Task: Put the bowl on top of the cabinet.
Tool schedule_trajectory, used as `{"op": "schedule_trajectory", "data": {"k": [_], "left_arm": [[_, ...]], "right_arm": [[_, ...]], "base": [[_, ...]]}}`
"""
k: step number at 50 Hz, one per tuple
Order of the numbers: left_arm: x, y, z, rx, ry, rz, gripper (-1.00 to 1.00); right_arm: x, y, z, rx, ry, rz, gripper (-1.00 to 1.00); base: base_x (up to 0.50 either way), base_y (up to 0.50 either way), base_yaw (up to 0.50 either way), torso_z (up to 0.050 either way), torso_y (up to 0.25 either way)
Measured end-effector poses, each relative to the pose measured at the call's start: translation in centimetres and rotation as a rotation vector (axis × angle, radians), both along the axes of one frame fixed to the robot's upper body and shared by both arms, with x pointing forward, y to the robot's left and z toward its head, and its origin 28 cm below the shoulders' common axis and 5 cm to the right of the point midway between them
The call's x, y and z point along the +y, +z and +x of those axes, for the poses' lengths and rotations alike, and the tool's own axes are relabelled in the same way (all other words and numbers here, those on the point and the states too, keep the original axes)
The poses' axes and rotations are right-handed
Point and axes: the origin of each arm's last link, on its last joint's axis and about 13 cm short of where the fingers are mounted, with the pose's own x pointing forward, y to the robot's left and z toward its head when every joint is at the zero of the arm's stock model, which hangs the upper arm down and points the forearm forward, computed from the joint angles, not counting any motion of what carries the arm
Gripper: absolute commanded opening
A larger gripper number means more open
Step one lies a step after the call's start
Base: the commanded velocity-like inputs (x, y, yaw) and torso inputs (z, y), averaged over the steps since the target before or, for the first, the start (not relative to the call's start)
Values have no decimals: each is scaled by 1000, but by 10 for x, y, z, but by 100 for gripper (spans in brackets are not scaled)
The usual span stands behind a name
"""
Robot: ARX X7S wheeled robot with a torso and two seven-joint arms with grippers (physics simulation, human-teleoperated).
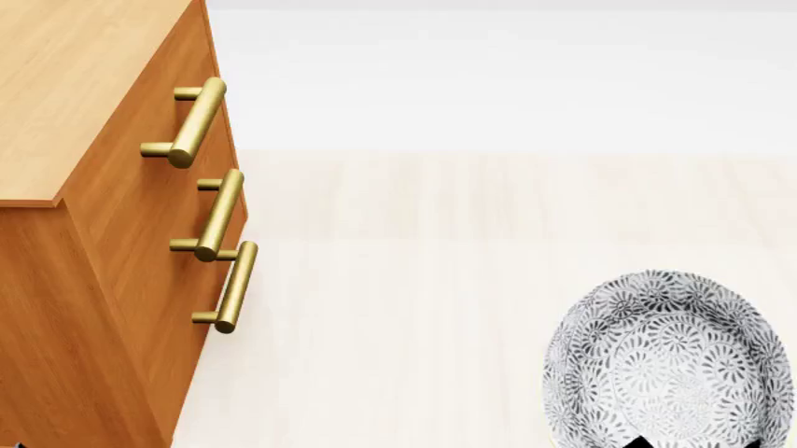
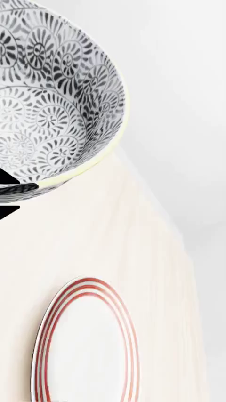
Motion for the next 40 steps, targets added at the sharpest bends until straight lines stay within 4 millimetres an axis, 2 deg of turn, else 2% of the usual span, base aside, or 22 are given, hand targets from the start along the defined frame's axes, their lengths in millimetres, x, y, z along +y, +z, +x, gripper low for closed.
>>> {"op": "schedule_trajectory", "data": {"k": [20, 40], "left_arm": [[1, 1, 1, -4, 2, -4, 100], [0, 1, 0, -4, -5, 2, 100]], "right_arm": [[14, 49, 2, -99, 26, -153, -100], [28, 97, 16, -170, 43, -299, -100]], "base": [[0, 0, 0, 0, 0], [0, 0, 0, 0, 0]]}}
